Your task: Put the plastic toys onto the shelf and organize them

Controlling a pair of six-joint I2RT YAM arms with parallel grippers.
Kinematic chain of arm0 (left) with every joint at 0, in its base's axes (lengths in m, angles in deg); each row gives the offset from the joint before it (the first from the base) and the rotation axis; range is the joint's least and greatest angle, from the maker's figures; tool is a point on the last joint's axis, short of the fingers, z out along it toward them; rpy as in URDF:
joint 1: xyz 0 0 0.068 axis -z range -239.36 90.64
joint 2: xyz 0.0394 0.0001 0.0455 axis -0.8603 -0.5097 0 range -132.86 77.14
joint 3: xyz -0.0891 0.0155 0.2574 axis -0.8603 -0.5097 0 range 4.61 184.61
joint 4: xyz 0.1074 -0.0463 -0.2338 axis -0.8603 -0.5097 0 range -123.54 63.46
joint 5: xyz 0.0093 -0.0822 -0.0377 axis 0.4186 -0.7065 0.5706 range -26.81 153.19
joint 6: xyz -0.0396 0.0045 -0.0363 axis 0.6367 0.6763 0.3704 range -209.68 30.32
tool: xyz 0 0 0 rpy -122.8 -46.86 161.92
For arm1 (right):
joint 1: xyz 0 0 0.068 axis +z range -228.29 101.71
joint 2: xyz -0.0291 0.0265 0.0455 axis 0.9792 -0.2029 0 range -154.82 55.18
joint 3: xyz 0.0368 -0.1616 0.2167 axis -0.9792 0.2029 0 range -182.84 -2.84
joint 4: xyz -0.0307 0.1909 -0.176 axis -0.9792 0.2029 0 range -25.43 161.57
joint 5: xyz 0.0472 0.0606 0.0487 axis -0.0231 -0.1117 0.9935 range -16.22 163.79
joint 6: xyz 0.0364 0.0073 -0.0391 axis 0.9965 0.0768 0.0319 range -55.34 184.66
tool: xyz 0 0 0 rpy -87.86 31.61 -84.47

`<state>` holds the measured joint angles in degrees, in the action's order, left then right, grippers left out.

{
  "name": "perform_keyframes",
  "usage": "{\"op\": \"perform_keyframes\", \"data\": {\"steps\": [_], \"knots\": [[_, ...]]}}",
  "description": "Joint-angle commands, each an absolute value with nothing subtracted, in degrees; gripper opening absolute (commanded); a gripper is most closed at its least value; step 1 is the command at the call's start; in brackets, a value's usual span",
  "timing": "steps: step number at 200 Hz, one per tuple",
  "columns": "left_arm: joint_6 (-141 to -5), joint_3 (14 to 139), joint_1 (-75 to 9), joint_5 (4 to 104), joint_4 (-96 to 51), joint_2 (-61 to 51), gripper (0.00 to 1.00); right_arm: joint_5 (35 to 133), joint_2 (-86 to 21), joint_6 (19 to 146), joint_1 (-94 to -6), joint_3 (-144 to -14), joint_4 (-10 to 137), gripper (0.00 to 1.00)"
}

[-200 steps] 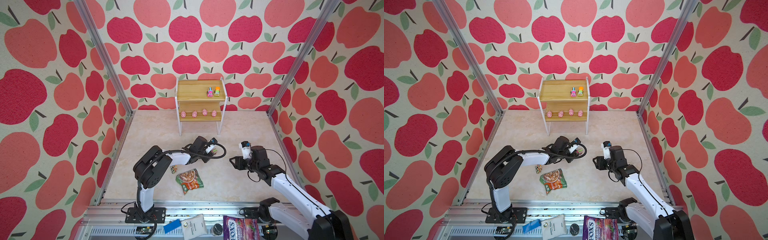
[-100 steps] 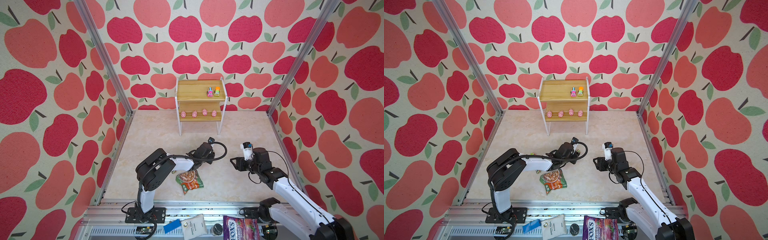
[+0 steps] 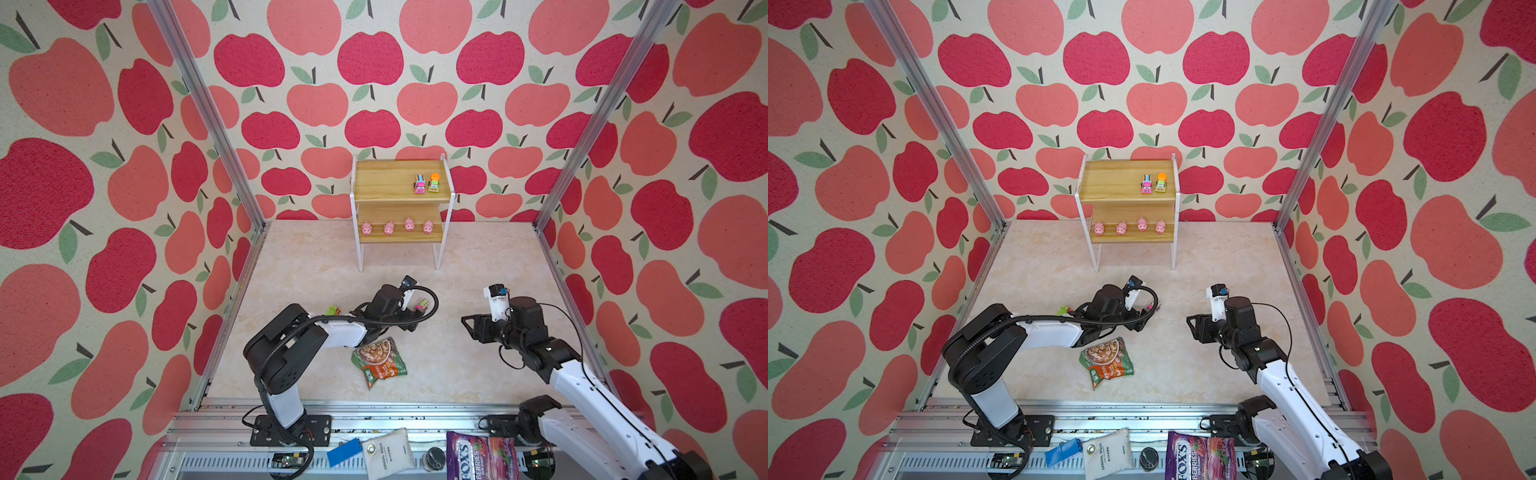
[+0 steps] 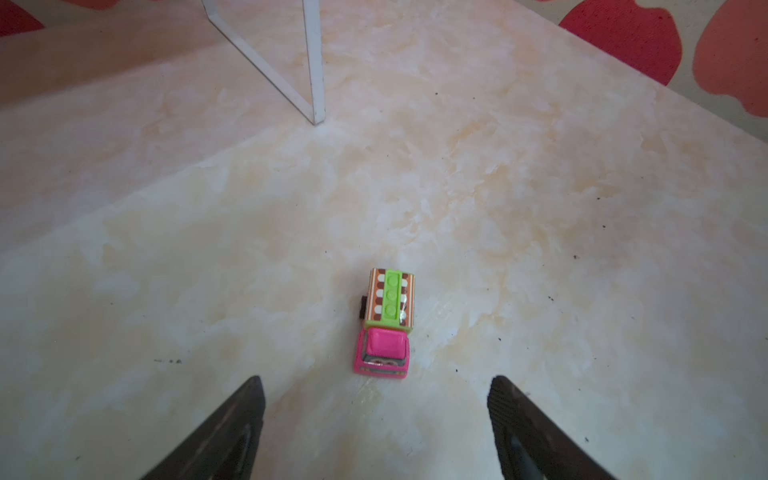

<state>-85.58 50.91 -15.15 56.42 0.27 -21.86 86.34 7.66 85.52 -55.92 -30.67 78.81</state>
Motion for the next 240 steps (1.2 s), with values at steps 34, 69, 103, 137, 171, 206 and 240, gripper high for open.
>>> {"op": "perform_keyframes", "data": {"steps": [34,69,103,137,171,206,240], "knots": [[-87.4,44.3,-16.2,48.7,18.6,-25.3,0.87,86.0,7.3,83.6,-56.0,-31.0,77.0,0.62],[-86.5,42.6,-15.8,49.8,30.7,-30.9,0.83,85.6,6.3,83.3,-55.9,-30.5,75.4,0.62],[-86.2,42.6,-15.7,53.1,36.5,-35.4,0.76,86.2,5.8,83.4,-55.9,-29.8,74.2,0.62],[-86.0,44.2,-15.7,53.4,38.0,-38.7,0.71,86.3,6.4,82.5,-55.9,-29.2,74.4,0.62],[-86.8,45.8,-15.5,54.4,37.2,-40.7,0.70,86.5,6.9,81.7,-55.9,-29.0,74.4,0.62],[-87.2,47.7,-15.5,55.0,37.4,-42.6,0.65,86.9,6.4,81.5,-55.9,-29.2,73.9,0.62],[-88.1,49.6,-15.4,54.0,35.3,-43.3,0.57,87.3,6.6,81.1,-55.9,-29.4,74.1,0.62]]}}
